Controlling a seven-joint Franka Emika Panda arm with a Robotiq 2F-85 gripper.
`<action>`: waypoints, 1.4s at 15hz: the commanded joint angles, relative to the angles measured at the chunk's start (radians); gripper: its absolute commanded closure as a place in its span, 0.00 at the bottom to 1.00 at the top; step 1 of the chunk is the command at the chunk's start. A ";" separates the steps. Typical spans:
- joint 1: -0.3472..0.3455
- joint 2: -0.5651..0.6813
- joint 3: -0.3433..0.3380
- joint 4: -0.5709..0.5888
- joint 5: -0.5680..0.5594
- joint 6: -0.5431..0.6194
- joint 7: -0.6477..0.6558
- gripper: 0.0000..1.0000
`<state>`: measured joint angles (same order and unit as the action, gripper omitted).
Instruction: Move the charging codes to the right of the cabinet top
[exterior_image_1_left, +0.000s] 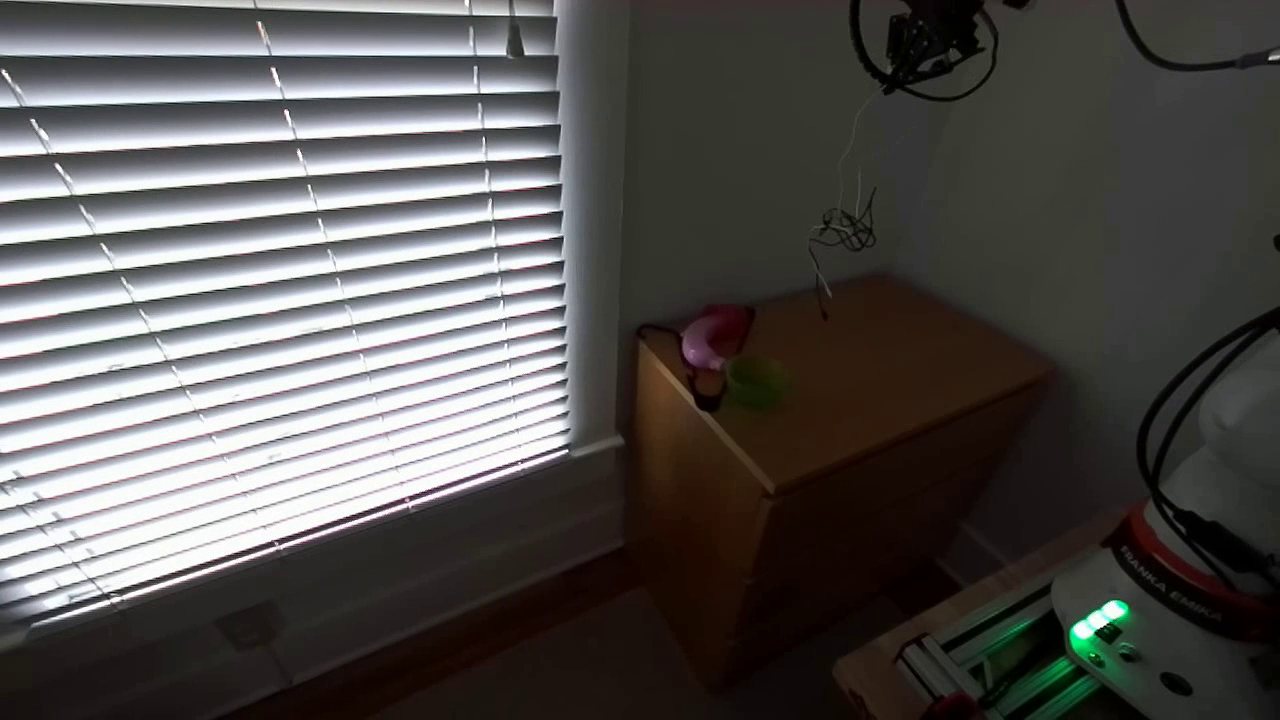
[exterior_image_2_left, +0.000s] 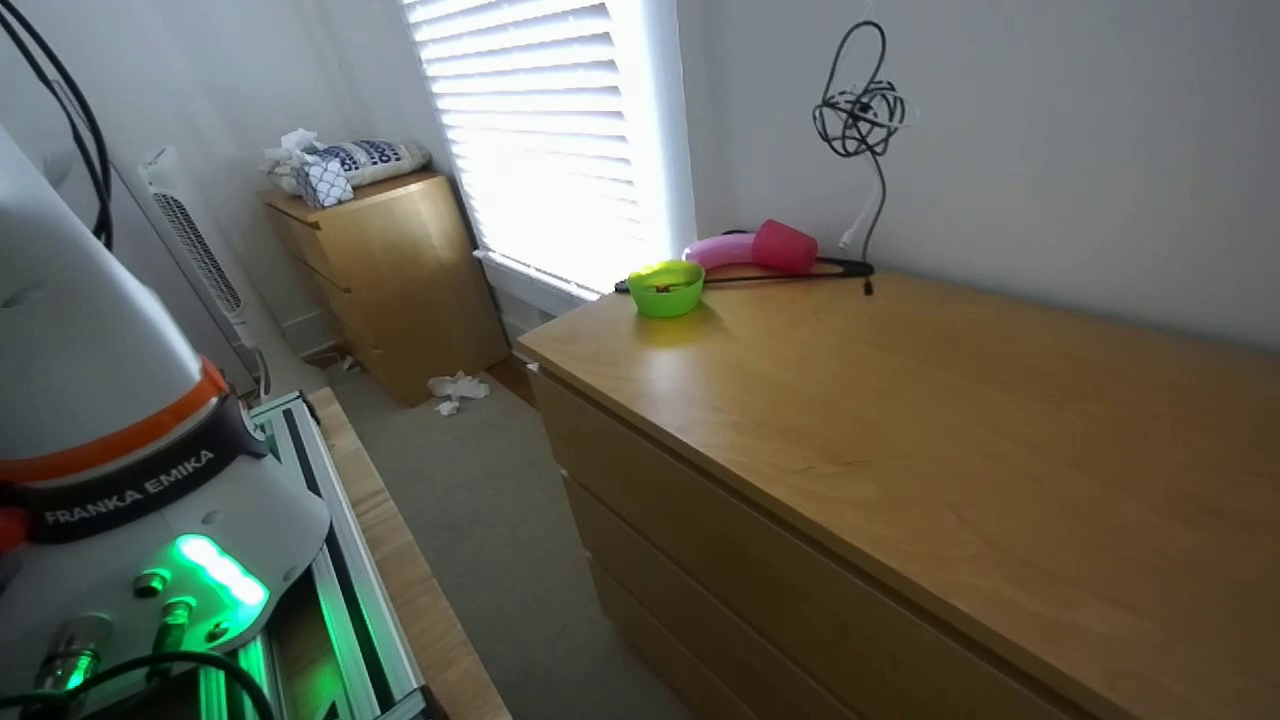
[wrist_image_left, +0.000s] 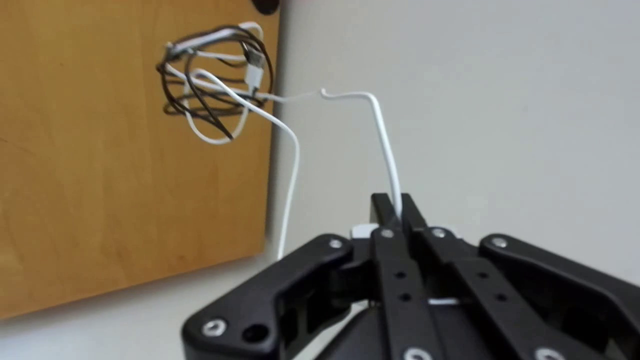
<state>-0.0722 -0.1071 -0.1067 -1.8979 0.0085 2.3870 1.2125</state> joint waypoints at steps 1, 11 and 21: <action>-0.067 -0.007 -0.033 -0.106 0.053 0.016 0.040 0.99; -0.226 0.160 -0.158 -0.282 -0.256 0.376 0.410 0.99; -0.194 0.493 -0.139 -0.275 -0.032 0.686 0.281 0.99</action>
<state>-0.2812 0.3136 -0.2653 -2.1857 -0.1576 3.0095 1.5743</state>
